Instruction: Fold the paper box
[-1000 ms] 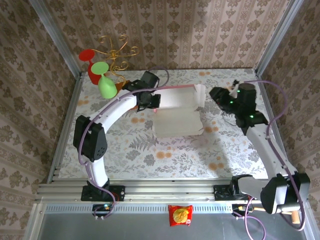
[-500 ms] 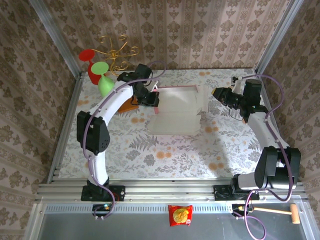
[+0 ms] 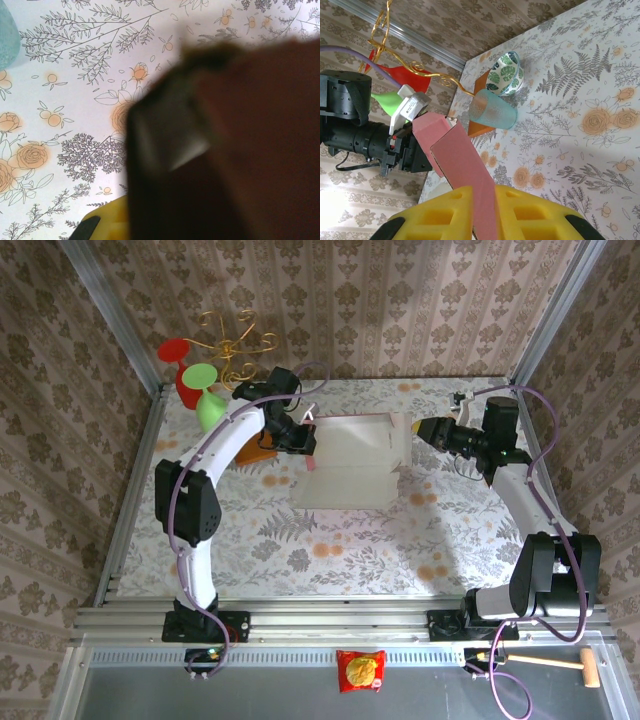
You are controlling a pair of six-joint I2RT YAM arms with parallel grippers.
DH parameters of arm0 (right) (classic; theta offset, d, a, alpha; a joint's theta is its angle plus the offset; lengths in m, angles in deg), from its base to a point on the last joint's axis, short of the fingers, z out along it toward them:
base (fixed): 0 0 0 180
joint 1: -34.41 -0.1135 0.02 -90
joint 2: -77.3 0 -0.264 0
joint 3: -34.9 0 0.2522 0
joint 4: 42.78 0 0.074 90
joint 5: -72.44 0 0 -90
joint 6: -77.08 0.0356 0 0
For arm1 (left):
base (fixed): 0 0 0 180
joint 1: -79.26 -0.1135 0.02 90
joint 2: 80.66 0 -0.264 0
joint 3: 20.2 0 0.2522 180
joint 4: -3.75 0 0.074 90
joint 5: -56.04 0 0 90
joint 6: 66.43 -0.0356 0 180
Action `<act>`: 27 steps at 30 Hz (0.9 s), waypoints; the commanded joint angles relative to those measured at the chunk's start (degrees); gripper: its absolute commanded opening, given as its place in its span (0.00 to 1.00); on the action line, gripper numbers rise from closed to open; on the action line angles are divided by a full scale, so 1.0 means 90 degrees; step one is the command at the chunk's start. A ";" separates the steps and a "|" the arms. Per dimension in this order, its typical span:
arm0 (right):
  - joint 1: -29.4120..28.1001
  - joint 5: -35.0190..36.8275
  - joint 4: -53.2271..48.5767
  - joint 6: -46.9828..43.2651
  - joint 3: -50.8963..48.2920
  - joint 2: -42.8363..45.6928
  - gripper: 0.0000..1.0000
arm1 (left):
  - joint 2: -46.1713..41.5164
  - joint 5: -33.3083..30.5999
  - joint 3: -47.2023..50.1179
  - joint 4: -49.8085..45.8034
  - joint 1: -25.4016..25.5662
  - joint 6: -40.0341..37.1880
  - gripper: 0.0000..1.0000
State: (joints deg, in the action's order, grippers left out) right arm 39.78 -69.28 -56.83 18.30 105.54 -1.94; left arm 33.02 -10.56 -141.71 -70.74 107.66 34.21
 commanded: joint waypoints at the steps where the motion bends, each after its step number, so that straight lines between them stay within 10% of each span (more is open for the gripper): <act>1: -0.0031 -0.0229 -0.0045 -0.0144 -0.0041 0.0023 0.19 | 0.0063 0.0252 -0.0227 -0.0147 -0.0021 -0.0164 0.00; 27: -0.0666 -0.0057 -0.0692 -0.0840 0.0290 -0.0243 0.29 | 0.0036 0.0389 -0.0287 -0.0148 0.0037 -0.0210 0.00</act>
State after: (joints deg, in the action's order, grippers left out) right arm 34.70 -70.48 -59.24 13.86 106.17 -3.98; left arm 33.07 -9.73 -142.12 -71.41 107.73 33.77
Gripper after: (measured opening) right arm 0.285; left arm 0.067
